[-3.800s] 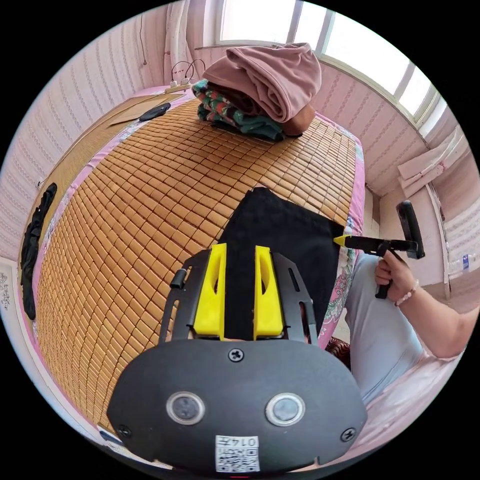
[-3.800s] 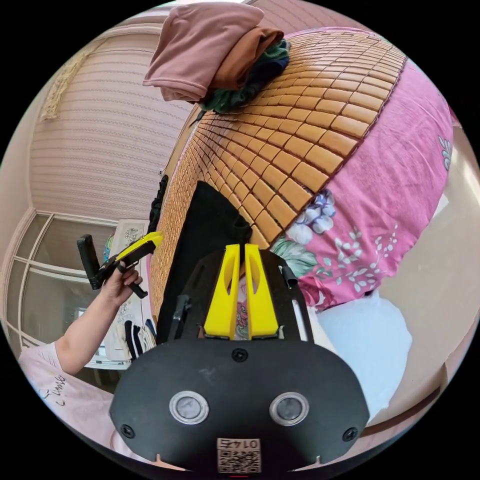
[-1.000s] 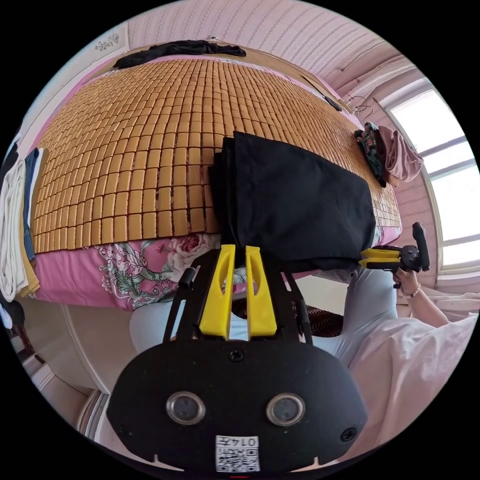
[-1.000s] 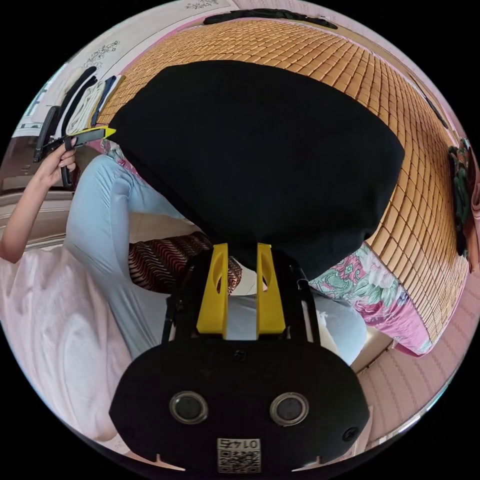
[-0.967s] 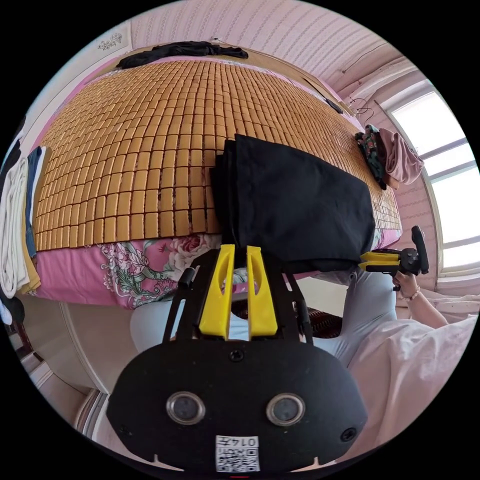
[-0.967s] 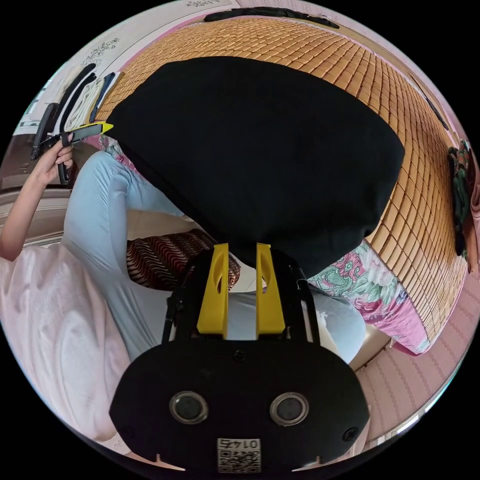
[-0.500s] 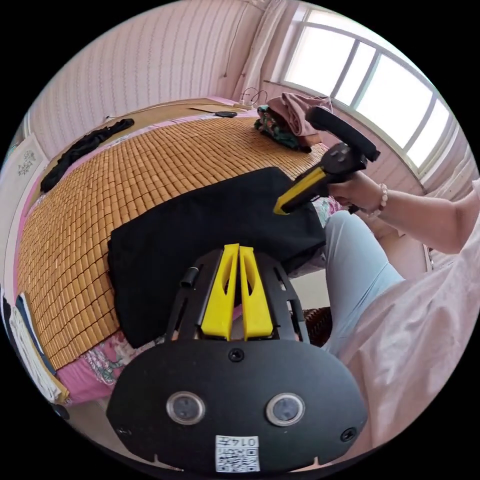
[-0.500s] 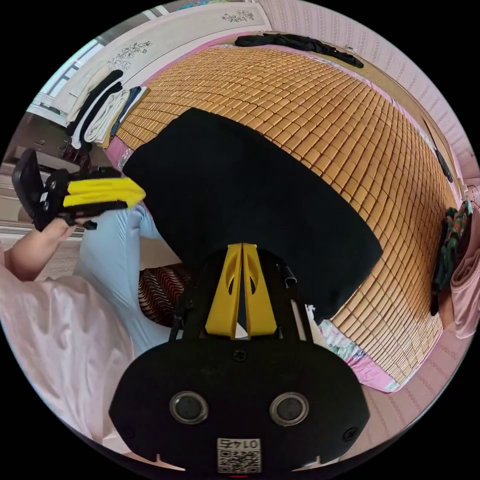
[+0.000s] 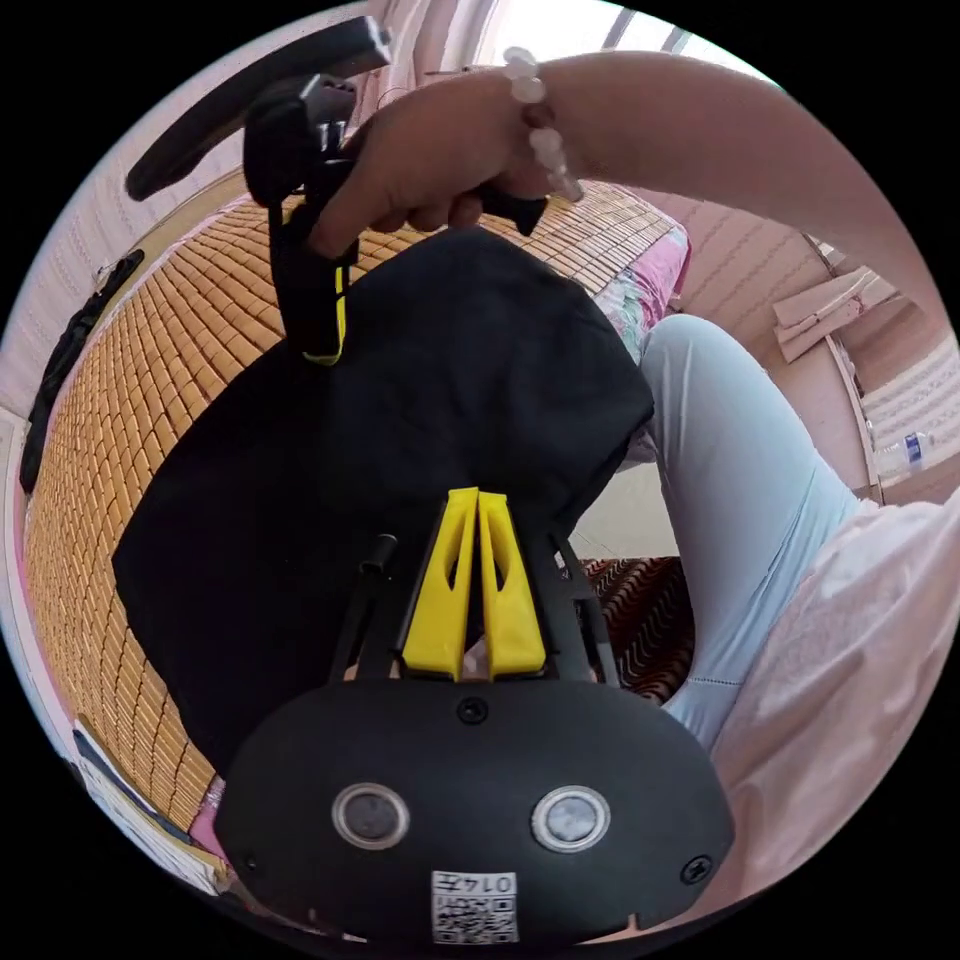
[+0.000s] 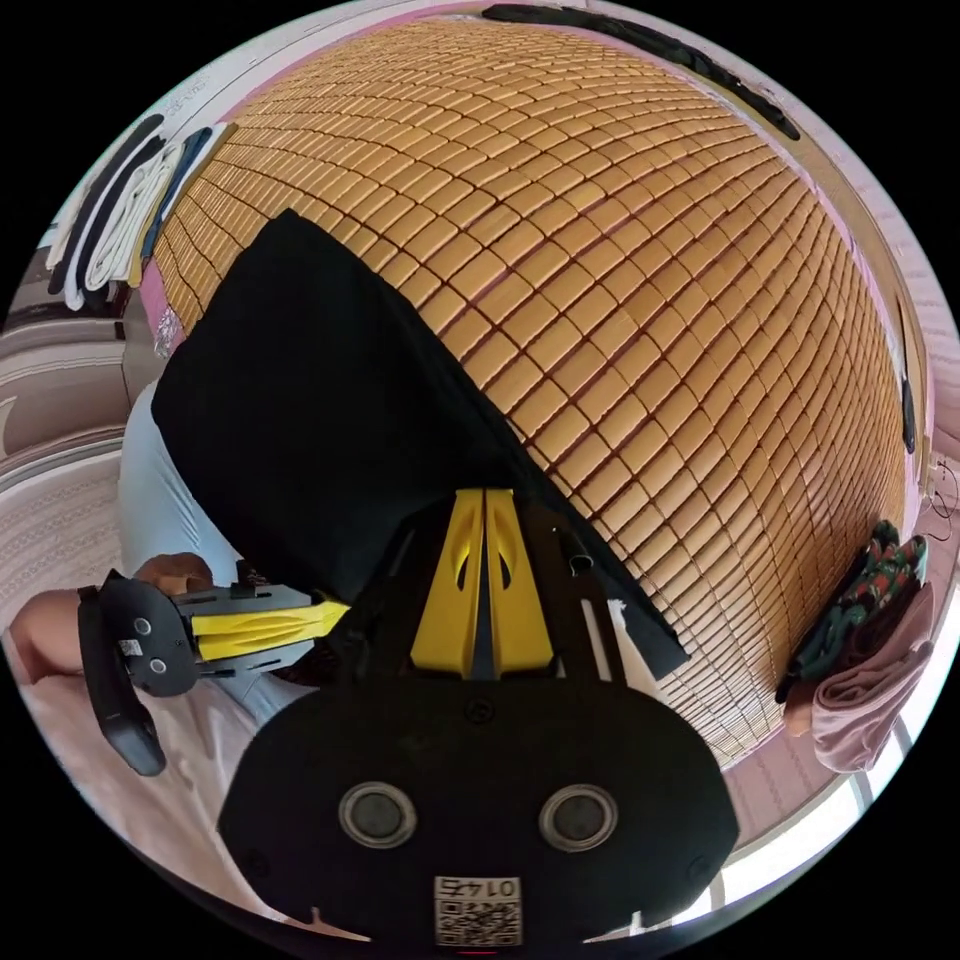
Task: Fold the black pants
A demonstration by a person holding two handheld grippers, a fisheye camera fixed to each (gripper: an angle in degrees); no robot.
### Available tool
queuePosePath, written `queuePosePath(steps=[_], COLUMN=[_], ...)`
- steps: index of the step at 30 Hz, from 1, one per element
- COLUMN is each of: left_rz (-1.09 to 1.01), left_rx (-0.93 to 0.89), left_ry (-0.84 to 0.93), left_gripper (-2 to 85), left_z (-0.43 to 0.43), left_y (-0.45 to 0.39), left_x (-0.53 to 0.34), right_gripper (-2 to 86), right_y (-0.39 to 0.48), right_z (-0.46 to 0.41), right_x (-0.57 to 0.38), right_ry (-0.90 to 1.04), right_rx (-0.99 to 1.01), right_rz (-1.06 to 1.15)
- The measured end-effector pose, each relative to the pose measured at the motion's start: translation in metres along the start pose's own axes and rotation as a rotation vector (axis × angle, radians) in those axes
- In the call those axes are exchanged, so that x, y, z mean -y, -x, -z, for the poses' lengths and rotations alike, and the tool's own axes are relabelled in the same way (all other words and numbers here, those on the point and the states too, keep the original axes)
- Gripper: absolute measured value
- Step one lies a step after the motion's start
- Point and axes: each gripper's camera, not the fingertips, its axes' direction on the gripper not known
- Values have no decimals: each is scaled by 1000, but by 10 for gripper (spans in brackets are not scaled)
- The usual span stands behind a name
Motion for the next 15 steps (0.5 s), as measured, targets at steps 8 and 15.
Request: queuePosePath(steps=[8, 15], left_rz=[-77, -66], left_rx=[60, 39], left_ry=[4, -127], left_gripper=[-9, 43], left_z=[-28, -6], left_y=[-35, -63], left_x=[-14, -15], right_gripper=[-4, 17], right_y=[-53, -144], right_z=[-14, 2], right_x=[-20, -223], right_ry=[-56, -424], right_rx=[151, 368], right_rz=[-95, -433])
